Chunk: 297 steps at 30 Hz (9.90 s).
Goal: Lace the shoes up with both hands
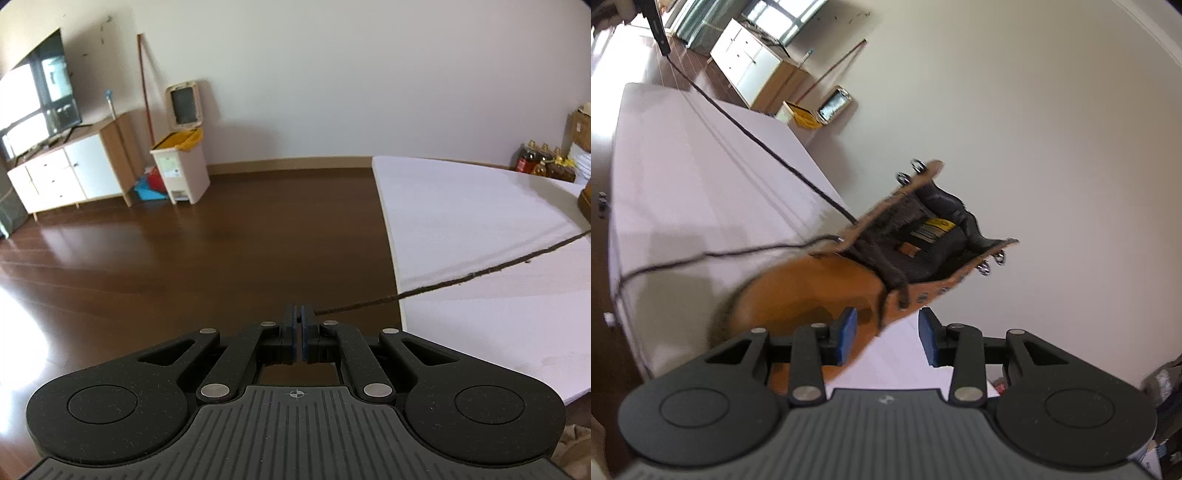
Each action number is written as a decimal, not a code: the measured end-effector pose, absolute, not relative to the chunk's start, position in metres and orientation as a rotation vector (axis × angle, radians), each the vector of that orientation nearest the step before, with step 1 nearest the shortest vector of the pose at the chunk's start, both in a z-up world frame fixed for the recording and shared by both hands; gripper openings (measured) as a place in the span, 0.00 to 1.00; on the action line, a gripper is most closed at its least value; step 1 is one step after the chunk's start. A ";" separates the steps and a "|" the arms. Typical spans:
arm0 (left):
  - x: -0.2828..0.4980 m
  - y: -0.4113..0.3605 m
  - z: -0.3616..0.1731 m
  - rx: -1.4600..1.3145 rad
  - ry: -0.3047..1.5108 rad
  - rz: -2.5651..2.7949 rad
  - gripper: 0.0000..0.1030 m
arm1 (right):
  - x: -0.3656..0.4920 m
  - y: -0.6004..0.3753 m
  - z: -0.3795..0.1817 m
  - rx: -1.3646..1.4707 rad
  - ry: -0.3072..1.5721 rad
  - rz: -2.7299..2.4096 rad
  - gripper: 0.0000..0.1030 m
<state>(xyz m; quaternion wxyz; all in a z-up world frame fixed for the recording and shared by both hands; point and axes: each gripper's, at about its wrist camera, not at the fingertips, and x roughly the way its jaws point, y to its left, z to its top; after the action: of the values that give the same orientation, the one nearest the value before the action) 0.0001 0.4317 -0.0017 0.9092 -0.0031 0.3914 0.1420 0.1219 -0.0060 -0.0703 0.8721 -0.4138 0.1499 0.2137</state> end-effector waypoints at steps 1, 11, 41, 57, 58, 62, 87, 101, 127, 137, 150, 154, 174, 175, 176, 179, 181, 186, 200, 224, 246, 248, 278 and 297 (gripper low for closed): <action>-0.005 0.435 -0.002 -0.021 0.812 0.286 0.02 | 0.117 -0.003 -0.071 -0.859 0.313 0.457 0.38; -0.044 0.447 0.003 -0.074 0.798 0.230 0.25 | 0.076 0.016 -0.079 -0.758 0.338 0.535 0.38; 0.007 0.258 -0.001 0.095 0.712 -0.286 0.11 | 0.074 0.048 -0.249 -0.384 0.751 0.764 0.27; -0.008 0.208 0.013 0.126 0.573 -0.510 0.23 | 0.023 0.010 -0.107 -0.532 0.532 0.704 0.03; -0.008 0.203 0.016 0.132 0.561 -0.526 0.24 | 0.019 0.009 -0.089 -0.560 0.488 0.682 0.03; -0.010 0.189 0.028 0.136 0.518 -0.585 0.35 | 0.013 0.013 -0.039 -0.656 0.340 0.593 0.03; 0.010 0.140 0.079 0.376 0.376 -0.756 0.42 | 0.061 0.098 -0.016 -1.078 0.064 0.666 0.03; 0.023 0.164 0.073 0.339 0.439 -0.665 0.03 | 0.077 0.066 -0.035 -0.893 0.142 0.671 0.21; 0.046 0.212 0.039 0.233 0.556 -0.543 0.04 | 0.133 0.053 -0.089 -0.820 0.575 1.050 0.21; 0.053 0.224 0.029 0.206 0.573 -0.529 0.04 | 0.148 0.070 -0.086 -0.872 0.649 1.142 0.20; 0.048 0.238 0.006 0.112 0.621 -0.490 0.05 | 0.150 0.070 -0.087 -0.883 0.660 1.102 0.03; 0.041 0.240 0.001 0.096 0.644 -0.487 0.18 | 0.144 0.066 -0.075 -0.916 0.635 1.068 0.03; 0.030 0.189 0.027 0.151 0.542 -0.652 0.29 | 0.100 0.060 -0.002 -1.065 0.420 0.985 0.03; 0.032 0.184 0.028 0.150 0.533 -0.670 0.29 | 0.096 0.062 0.002 -1.075 0.406 0.991 0.03; 0.034 0.179 0.029 0.151 0.523 -0.689 0.29 | 0.093 0.063 0.004 -1.082 0.396 0.997 0.03; 0.040 0.159 0.030 0.170 0.498 -0.760 0.27 | 0.087 0.067 0.007 -1.094 0.376 1.009 0.03; 0.043 0.148 0.029 0.198 0.492 -0.808 0.27 | 0.084 0.067 0.009 -1.094 0.363 1.020 0.03; 0.047 0.129 0.024 0.254 0.479 -0.874 0.23 | 0.079 0.065 0.008 -1.102 0.352 1.046 0.03; 0.052 0.125 0.019 0.263 0.483 -0.868 0.03 | 0.080 0.056 -0.001 -1.085 0.337 1.057 0.03; 0.048 0.157 0.020 0.100 0.488 -0.620 0.02 | 0.105 0.029 -0.008 -0.968 0.318 0.965 0.14; 0.109 0.108 0.049 0.022 0.543 -0.577 0.03 | 0.190 -0.074 -0.011 -0.791 0.455 0.735 0.14; 0.111 0.104 0.053 0.026 0.552 -0.581 0.02 | 0.194 -0.074 -0.007 -0.813 0.480 0.750 0.14; 0.074 0.087 0.013 0.001 0.398 -0.575 0.03 | 0.241 -0.065 -0.019 -0.118 0.605 0.448 0.45; 0.072 0.082 0.021 0.044 0.426 -0.487 0.03 | 0.310 -0.076 -0.041 0.205 0.759 0.888 0.24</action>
<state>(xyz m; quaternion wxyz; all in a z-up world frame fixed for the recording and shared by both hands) 0.0716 0.0824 0.0214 0.9479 0.0218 0.2093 -0.2394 0.3098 -0.0756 -0.0415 0.8292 0.0968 0.3578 0.4184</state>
